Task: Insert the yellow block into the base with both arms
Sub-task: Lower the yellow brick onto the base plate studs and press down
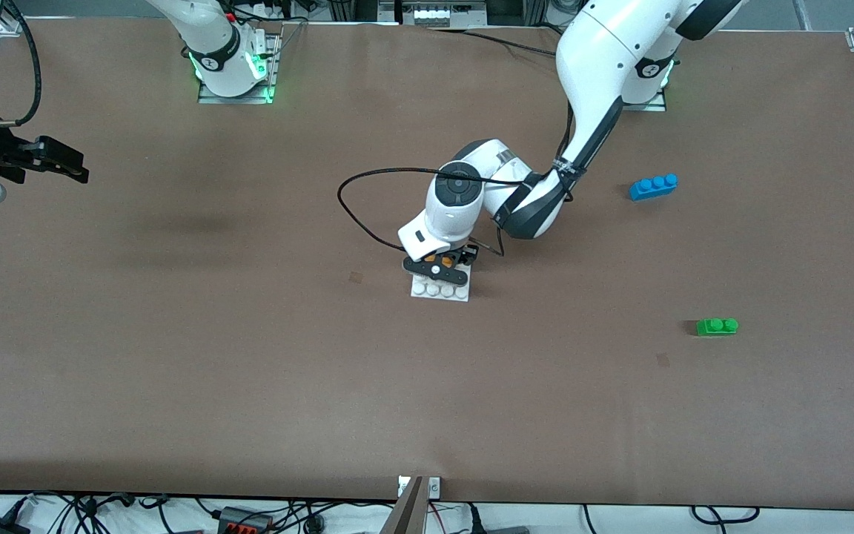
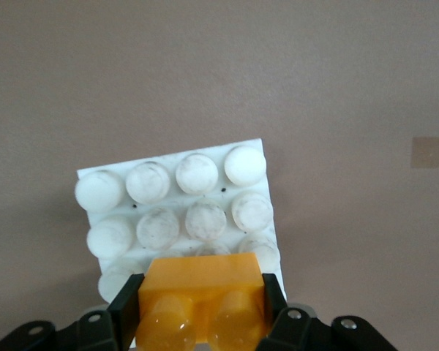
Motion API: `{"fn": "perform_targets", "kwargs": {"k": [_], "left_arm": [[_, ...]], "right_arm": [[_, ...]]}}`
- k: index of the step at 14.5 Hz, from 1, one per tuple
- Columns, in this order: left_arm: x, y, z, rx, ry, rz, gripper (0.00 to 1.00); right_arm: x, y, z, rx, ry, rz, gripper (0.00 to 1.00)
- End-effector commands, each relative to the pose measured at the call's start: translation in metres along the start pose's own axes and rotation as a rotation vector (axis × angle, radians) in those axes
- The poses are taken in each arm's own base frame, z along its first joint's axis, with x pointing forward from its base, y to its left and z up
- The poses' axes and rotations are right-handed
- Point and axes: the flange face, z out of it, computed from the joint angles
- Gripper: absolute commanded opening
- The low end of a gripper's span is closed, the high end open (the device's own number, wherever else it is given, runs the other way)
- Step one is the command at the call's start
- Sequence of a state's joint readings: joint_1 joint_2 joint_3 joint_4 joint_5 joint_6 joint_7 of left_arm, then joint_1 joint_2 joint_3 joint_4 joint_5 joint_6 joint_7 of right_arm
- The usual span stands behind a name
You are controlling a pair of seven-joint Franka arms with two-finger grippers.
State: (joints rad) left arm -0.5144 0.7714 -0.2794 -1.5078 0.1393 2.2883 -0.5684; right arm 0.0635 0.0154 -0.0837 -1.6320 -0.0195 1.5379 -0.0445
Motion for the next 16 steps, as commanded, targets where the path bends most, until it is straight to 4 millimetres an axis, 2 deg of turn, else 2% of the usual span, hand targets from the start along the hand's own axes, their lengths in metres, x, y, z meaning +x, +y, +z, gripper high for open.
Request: {"fn": "perform_targets", "kwargs": {"k": [1, 8, 16], "left_arm": [[0.003, -0.002, 0.006, 0.001, -0.008, 0.013, 0.2], [0.007, -0.009, 0.003, -0.005, -0.007, -0.006, 0.2], [0.007, -0.019, 0.011, 0.001, -0.023, -0.022, 0.21]], "right_arm": [[-0.002, 0.002, -0.005, -0.011, -0.008, -0.005, 1.0], [-0.003, 0.002, -0.005, -0.01, -0.014, -0.005, 1.0], [-0.003, 0.002, -0.005, -0.009, -0.015, -0.004, 1.0]]}}
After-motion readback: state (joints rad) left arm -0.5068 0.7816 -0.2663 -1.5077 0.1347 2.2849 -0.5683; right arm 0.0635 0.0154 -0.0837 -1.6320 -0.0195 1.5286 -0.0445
